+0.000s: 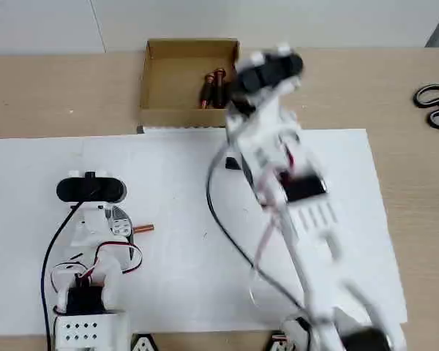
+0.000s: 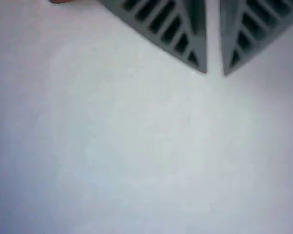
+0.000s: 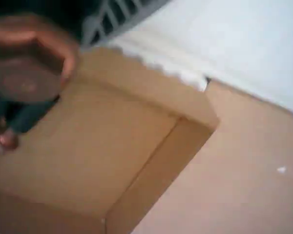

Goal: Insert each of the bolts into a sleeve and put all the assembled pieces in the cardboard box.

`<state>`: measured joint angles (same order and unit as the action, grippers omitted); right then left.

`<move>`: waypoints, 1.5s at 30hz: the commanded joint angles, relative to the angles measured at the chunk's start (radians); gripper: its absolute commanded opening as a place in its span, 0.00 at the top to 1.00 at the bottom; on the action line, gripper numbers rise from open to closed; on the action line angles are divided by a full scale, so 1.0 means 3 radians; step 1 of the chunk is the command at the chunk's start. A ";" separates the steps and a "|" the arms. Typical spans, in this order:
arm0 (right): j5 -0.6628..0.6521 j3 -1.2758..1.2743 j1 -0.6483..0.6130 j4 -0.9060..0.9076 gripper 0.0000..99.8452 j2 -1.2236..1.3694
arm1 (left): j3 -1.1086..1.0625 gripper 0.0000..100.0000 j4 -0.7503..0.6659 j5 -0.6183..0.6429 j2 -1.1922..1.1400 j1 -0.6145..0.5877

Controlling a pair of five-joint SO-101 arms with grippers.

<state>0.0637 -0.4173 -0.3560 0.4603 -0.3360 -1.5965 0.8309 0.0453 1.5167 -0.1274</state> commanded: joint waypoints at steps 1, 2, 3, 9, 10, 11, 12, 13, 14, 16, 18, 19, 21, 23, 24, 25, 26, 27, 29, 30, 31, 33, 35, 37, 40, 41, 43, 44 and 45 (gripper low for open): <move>0.0005 0.1100 0.0003 -0.0095 1.00 0.0811 | 0.0013 0.99 -0.0087 0.0031 0.0026 -0.0026; 0.0005 0.1314 0.0003 -0.0095 1.00 0.1015 | 0.0013 0.99 -0.0087 0.0031 0.0026 -0.0026; 0.0005 0.1524 0.0003 -0.0095 1.00 0.1204 | 0.0013 0.99 -0.0087 0.0031 0.0026 -0.0026; -0.0118 0.2578 -0.0038 -0.0120 1.00 0.2289 | 0.0013 0.99 -0.0082 0.0031 0.0031 -0.0031; -0.0199 0.2716 -0.0064 -0.0120 1.00 0.2452 | 0.0013 0.99 -0.0077 0.0031 0.0031 -0.0031; -0.0271 0.2859 -0.0079 -0.0125 1.00 0.2606 | 0.0008 0.99 -0.0077 0.0031 0.0031 -0.0031; -0.0327 0.2992 -0.0110 -0.0130 1.00 0.2749 | 0.0008 0.99 -0.0077 0.0031 0.0031 -0.0036; -0.0373 0.3110 -0.0146 -0.0176 1.00 0.2882 | 0.0008 0.99 -0.0077 0.0031 0.0031 -0.0036; -0.0419 0.3212 -0.0171 -0.0217 0.99 0.3000 | 0.0008 0.99 -0.0077 0.0031 0.0031 -0.0036; -0.0588 0.3401 -0.0217 -0.0253 0.99 0.3220 | 0.0008 0.99 -0.0077 0.0031 0.0031 -0.0036; -0.0813 0.3503 -0.0258 -0.0248 0.99 0.3378 | 0.0008 0.99 -0.0077 0.0031 0.0031 -0.0036; -0.0890 0.3539 -0.0269 -0.0243 0.99 0.3440 | 0.0008 0.99 -0.0077 0.0031 0.0031 -0.0036; -0.0972 0.3580 -0.0269 -0.0233 0.99 0.3511 | 0.0008 0.99 -0.0072 0.0031 0.0031 -0.0036; -0.1002 0.3580 -0.0269 -0.0222 0.97 0.3547 | 0.0008 0.99 -0.0072 0.0031 0.0031 -0.0036; -0.1038 0.3580 -0.0269 -0.0176 0.94 0.3552 | 0.0008 0.99 -0.0072 0.0031 0.0031 -0.0036; -0.1069 0.3580 -0.0269 -0.0100 0.91 0.3547 | 0.0008 0.99 -0.0072 0.0031 0.0031 -0.0036; -0.1079 0.3585 -0.0269 -0.0013 0.87 0.3547 | 0.0008 0.99 -0.0072 0.0031 0.0031 -0.0036; -0.1084 0.3585 -0.0269 0.0064 0.84 0.3537 | 0.0008 0.99 -0.0072 0.0031 0.0031 -0.0036; -0.1089 0.3585 -0.0263 0.0182 0.80 0.3537 | 0.0008 0.99 -0.0072 0.0031 0.0031 -0.0036; -0.1089 0.3585 -0.0258 0.0207 0.79 0.3537 | 0.0008 0.99 -0.0072 0.0031 0.0031 -0.0036; -0.1089 0.3585 -0.0258 0.0222 0.79 0.3532 | 0.0008 0.99 -0.0072 0.0031 0.0031 -0.0036; -0.1089 0.3590 -0.0258 0.0222 0.79 0.3532 | 0.0008 0.99 -0.0072 0.0031 0.0031 -0.0036; -0.1089 0.3677 -0.0258 0.0243 0.79 0.3532 | 0.0008 0.99 -0.0072 0.0031 0.0031 -0.0036; -0.1089 0.3805 -0.0258 0.0315 0.79 0.3532 | 0.0008 0.99 -0.0072 0.0031 0.0031 -0.0036; -0.1089 0.4092 -0.0263 0.0698 0.79 0.3532 | 0.0008 0.99 -0.0072 0.0031 0.0031 -0.0036; -0.1084 0.4199 -0.0263 0.0857 0.79 0.3532 | 0.0008 0.99 -0.0072 0.0031 0.0031 -0.0036; -0.1074 0.4480 -0.0263 0.1245 0.80 0.3532 | 0.0008 0.99 -0.0072 0.0031 0.0031 -0.0036; -0.1074 0.4639 -0.0263 0.1470 0.80 0.3532 | 0.0008 0.99 -0.0072 0.0031 0.0031 -0.0036; -0.1069 0.4818 -0.0269 0.1726 0.80 0.3532 | 0.0008 0.99 -0.0072 0.0031 0.0031 -0.0036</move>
<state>-0.2524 0.8669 -0.4342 0.8071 0.7549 -1.5965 0.8309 0.0529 1.5167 -0.1304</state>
